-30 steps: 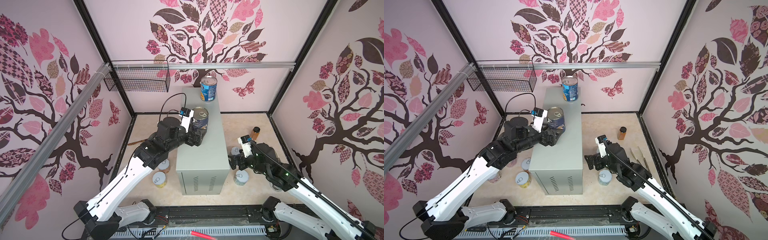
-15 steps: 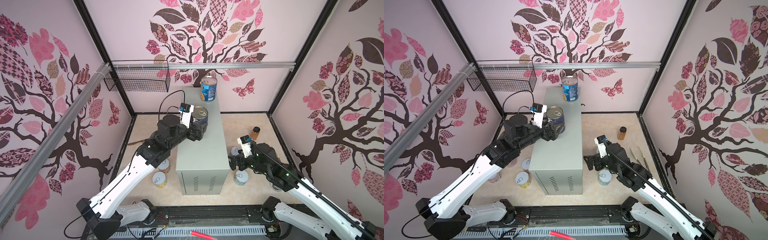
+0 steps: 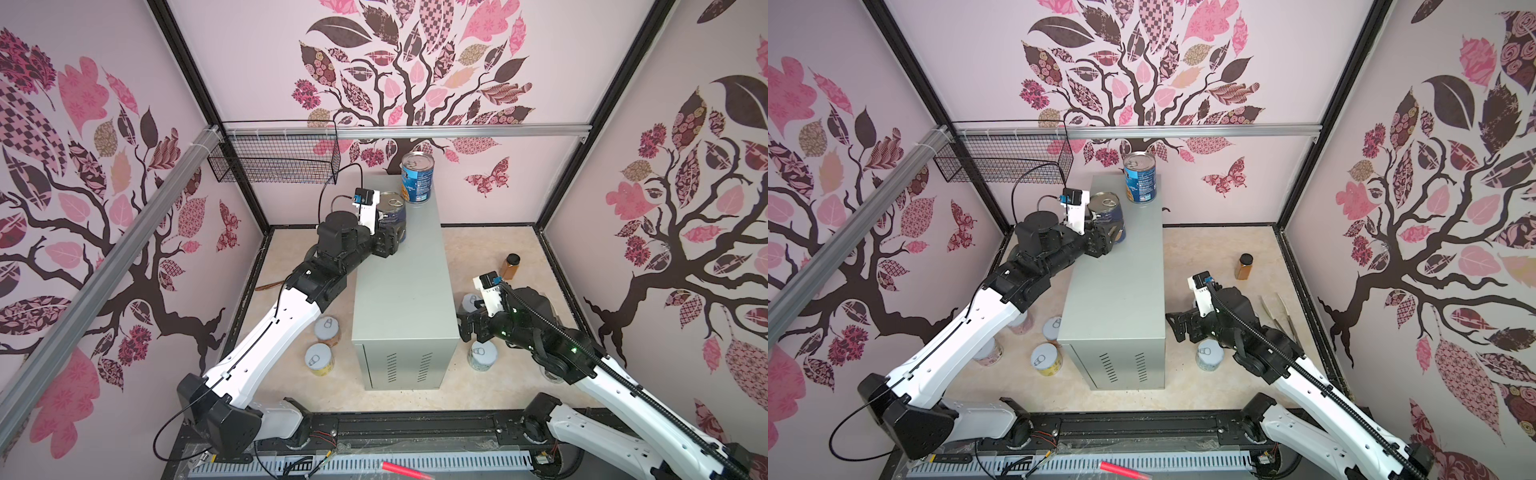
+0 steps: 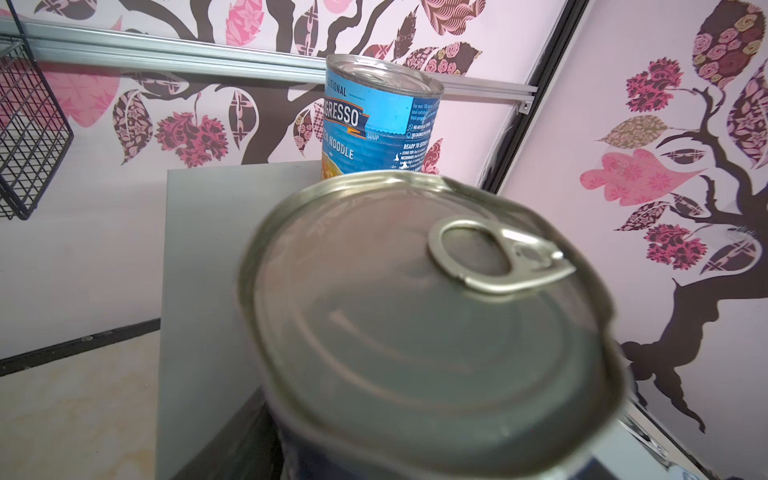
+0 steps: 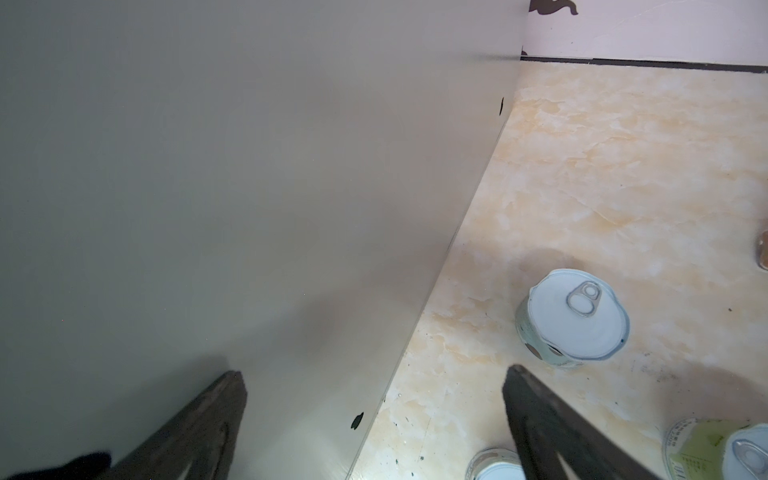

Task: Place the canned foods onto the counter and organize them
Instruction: 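Set the dark navy can beside the blue-labelled can with the left gripper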

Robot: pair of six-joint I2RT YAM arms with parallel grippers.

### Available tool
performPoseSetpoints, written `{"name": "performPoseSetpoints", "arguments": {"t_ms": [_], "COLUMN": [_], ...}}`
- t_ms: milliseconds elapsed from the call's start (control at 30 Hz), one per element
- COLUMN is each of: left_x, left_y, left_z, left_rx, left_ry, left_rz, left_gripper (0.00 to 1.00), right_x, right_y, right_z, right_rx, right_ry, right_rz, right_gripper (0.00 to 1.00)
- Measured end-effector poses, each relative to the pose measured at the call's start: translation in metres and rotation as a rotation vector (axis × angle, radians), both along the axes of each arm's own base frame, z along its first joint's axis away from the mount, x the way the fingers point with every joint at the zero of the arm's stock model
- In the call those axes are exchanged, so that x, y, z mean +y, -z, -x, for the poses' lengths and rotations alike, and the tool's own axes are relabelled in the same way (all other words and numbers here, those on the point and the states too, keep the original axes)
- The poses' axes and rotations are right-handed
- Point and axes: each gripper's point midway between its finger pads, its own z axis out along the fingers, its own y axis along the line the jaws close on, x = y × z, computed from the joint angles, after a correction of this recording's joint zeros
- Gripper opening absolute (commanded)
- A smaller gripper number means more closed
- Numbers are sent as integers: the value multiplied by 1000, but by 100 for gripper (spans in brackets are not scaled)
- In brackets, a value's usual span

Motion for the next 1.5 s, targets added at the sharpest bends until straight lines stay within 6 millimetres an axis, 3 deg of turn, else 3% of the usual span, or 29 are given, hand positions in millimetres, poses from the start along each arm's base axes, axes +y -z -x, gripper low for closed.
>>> {"name": "performPoseSetpoints", "arguments": {"t_ms": [433, 733, 933, 1500], "left_x": [1, 35, 43, 28], "left_y": [1, 0, -1, -1], "left_z": [-60, -103, -126, -143], "left_rx": [-50, -43, -44, -50], "left_ry": [-120, -217, -236, -171], "left_rz": [-79, -54, -48, -33], "left_gripper": [56, 55, 55, 56], "right_x": [1, 2, 3, 2], "right_y": [3, 7, 12, 29], "right_z": [-1, -1, -3, -12], "right_rx": [0, 12, 28, 58], "right_ry": [-1, -2, 3, 39], "right_rz": [-2, 1, 13, 46], "right_gripper": [100, 100, 100, 100]}}
